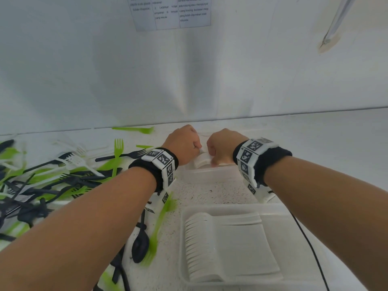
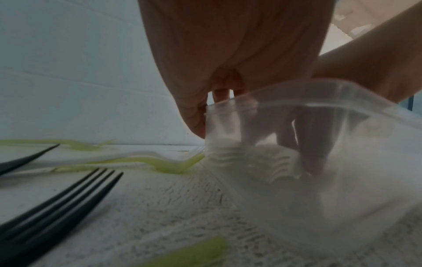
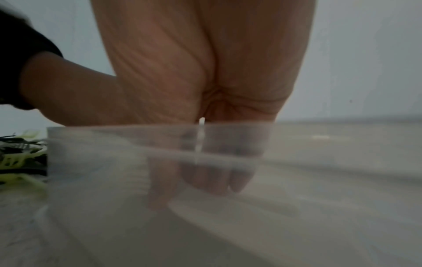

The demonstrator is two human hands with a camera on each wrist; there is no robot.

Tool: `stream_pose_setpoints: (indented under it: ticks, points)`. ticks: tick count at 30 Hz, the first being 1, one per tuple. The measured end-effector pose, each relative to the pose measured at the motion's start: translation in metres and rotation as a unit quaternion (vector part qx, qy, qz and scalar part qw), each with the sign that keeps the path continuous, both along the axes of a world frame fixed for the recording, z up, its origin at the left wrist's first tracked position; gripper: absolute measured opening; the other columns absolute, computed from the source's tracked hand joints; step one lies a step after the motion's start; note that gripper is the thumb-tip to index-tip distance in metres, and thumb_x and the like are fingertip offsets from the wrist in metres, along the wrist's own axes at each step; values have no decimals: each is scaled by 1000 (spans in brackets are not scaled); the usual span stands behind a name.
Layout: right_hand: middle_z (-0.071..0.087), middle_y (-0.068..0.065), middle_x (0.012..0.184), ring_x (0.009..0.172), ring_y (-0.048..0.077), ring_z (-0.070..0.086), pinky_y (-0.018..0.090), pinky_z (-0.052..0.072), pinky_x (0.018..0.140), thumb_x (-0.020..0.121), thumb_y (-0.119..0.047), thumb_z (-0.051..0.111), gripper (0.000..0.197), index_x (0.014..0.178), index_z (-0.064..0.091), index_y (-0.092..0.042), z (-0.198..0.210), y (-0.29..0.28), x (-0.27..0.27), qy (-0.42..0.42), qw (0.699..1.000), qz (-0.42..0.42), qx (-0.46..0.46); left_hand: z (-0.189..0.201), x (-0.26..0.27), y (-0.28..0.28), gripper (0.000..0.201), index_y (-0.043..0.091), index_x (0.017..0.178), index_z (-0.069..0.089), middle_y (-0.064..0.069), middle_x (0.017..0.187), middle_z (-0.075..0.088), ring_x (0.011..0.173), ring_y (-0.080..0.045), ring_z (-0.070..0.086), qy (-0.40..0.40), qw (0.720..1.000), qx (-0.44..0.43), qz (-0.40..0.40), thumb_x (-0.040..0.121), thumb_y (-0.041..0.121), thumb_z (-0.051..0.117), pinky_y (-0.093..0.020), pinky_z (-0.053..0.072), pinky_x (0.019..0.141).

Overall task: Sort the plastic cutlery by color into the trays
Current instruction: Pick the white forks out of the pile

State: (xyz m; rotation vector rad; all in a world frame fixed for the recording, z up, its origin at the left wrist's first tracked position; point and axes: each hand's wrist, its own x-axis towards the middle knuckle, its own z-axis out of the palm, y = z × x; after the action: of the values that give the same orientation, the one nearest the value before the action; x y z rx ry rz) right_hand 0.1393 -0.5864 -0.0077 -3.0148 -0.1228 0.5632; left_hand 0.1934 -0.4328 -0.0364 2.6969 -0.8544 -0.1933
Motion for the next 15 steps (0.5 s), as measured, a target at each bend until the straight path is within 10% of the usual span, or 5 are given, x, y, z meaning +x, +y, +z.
stream_pose_setpoints:
  ticks: [7, 10, 15]
  points:
    - [62, -1, 79, 68, 16, 61, 28, 46, 56, 77, -33, 84, 38, 98, 60, -12, -10, 11, 11, -54, 998, -22, 7, 7, 2, 11, 30, 23, 109, 77, 7, 140, 48, 122, -14, 51, 64, 997, 15, -38, 81, 35, 81, -28, 37, 104]
    - [62, 1, 96, 80, 23, 63, 33, 51, 62, 73, -31, 89, 62, 107, 38, -19, -7, 6, 9, -62, 996, -39, 59, 2, 1, 10, 29, 22, 107, 75, 6, 136, 50, 117, -15, 52, 50, 999, -3, -16, 80, 28, 83, -24, 36, 97]
    - [59, 0, 92, 81, 20, 59, 31, 45, 61, 84, -54, 76, 54, 110, 49, -16, 17, -21, -5, -26, 994, -103, -5, -3, -1, 7, 28, 19, 104, 74, 7, 127, 50, 108, -14, 52, 45, 999, -24, 2, 77, 24, 80, -25, 39, 92]
